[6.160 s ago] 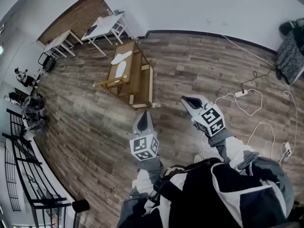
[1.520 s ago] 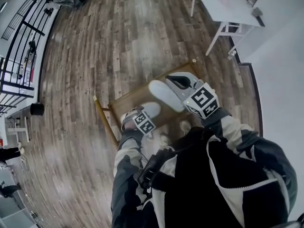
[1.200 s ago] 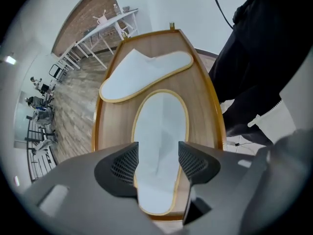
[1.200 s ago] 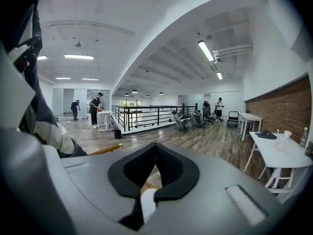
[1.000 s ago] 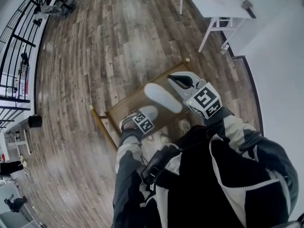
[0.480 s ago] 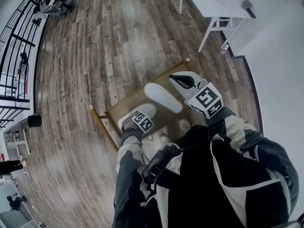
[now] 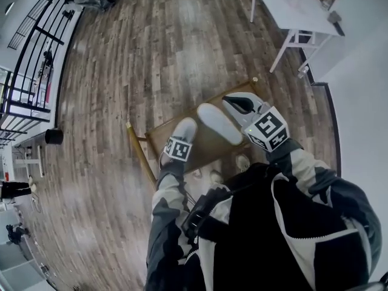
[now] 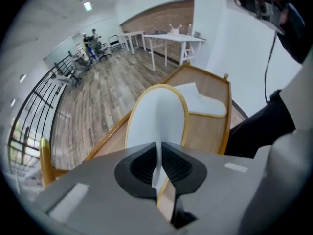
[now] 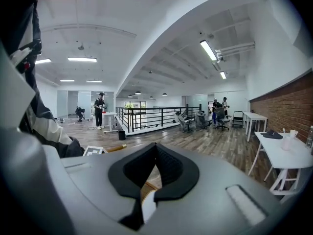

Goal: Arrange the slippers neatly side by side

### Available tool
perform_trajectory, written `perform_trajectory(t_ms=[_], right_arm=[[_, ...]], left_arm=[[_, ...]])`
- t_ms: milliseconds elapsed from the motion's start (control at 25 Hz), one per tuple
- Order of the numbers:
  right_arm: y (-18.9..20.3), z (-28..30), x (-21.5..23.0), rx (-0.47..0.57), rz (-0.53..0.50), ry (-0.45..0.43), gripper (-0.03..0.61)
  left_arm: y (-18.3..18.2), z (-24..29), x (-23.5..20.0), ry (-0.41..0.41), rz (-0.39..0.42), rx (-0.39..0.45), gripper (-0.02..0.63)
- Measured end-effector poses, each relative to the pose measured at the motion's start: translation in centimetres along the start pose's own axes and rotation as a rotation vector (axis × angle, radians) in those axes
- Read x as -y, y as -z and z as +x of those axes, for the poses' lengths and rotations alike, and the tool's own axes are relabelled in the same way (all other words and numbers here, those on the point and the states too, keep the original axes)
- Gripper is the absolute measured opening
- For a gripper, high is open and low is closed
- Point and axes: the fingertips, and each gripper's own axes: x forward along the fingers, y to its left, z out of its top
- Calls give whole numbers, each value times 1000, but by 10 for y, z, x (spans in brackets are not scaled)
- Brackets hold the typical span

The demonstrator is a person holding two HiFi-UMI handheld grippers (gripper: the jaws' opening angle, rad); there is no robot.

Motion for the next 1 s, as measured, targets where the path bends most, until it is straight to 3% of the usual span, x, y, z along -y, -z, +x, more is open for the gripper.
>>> perform_trajectory(t_ms=[320,480,720,1000], right_arm=[[-5,8,-12,25,-8,-60,5],[-5,13,-16,35,-6,-86,5],[1,23,-28,24,3,-142,5],[6,25,-27,4,-11,-145,5]], left_arm=[[10,-41,-28,-47,-429,79,38],[15,-52,-40,-50,-589,150,38],[44,-58,-51,-95,-749,149,39],[86,-39,-68,-174,-807,99,41]])
